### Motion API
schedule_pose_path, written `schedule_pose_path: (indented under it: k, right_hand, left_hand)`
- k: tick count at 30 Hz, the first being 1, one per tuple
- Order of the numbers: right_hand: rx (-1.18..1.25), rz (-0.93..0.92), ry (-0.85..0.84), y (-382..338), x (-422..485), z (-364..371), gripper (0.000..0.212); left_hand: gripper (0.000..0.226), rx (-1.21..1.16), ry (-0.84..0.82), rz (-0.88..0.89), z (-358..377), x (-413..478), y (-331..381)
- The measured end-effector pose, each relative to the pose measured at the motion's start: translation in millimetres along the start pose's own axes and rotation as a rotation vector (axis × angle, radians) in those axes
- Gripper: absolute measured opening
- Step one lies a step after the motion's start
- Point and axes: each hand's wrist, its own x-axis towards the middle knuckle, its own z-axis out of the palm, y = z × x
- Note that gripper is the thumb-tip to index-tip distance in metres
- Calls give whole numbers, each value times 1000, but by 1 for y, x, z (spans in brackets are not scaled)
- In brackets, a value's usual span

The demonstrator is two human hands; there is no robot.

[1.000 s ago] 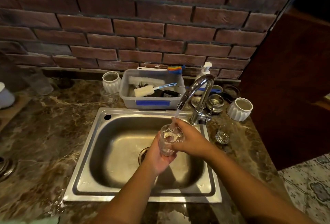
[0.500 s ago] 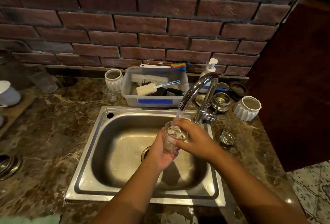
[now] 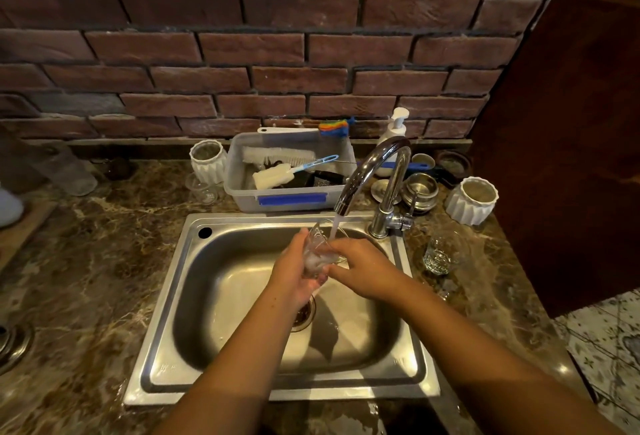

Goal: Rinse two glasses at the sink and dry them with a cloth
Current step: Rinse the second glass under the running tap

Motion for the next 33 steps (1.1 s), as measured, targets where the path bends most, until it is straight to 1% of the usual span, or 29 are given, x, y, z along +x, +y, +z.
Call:
schedule_pose_path:
  k: [4,6,8,10,11,12,13,14,16,17,19,21,22,24,25,26,27,28,29,31,32,33]
  right_hand:
    - [307,120,15,-1,3,10,21]
    - [502,184,71,-5,2,17,20]
    - [799,325,121,-7,2,19,20]
    - [1104,427,94,-8,3,19,22]
    - [1169,436,83,-9,2,18,21]
    - [1162,428,77,-10,2,16,18]
    - [1111,406,83,-12,2,15,17]
    - [1010,370,99,-14,2,13,18]
    - [756,287,137,-17,4,9,20]
    - [630,238,139,-17,4,7,19]
    - [365,122,105,-15,3,3,16]
    - [63,-12,49,-9,2,-1,16]
    - [-103,-81,6,-5,2,-3,17]
    - [-401,-191,-58,-2,2,-4,19]
    - [-483,-207,-71,-2,2,-2,19]
    - [-496,-199,-61,-3,3,2,18]
    - [-453,-170,-32,-6,2,6,17]
    - [-358,-118,6,-8,2,12,15]
    - [-213,-37,54,-12,2,18,14]
    - [176,169,176,-21,3,28,15]
    - [415,272,247,-25,4,30,17]
    - [659,376,284,-29,5,30,18]
  left_hand:
    - [21,207,25,168,6,4,11]
    - [18,337,47,283,11,5,15]
    - [17,472,62,456,13,5,14]
    - [15,573,43,616,10,6,10]
    - [15,602,29,664,7,7,7]
    - [16,617,19,696,4,8,5]
    - [17,615,10,710,1,10,3]
    - [18,595,-4,701,0,11,3]
    - [22,533,-40,612,2,10,4]
    - [24,496,-45,522,4,8,5]
    - [27,380,-46,269,6,4,9]
    - [31,207,-64,14,3,3,15]
    - [32,135,-76,-87,-1,4,18]
    - [28,70,-105,-210,-5,5,20]
    - [25,58,-111,-236,-6,6,19]
    - [22,53,-100,-235,-6,7,17]
    - [22,41,-79,-208,-5,8,14]
    - [22,27,-52,-155,-3,9,10]
    - [23,22,-16,-80,-1,12,6]
    - [23,93,72,140,2,17,-4]
    - [22,201,95,275,1,19,-7]
    - [21,310,93,409,-1,20,-11]
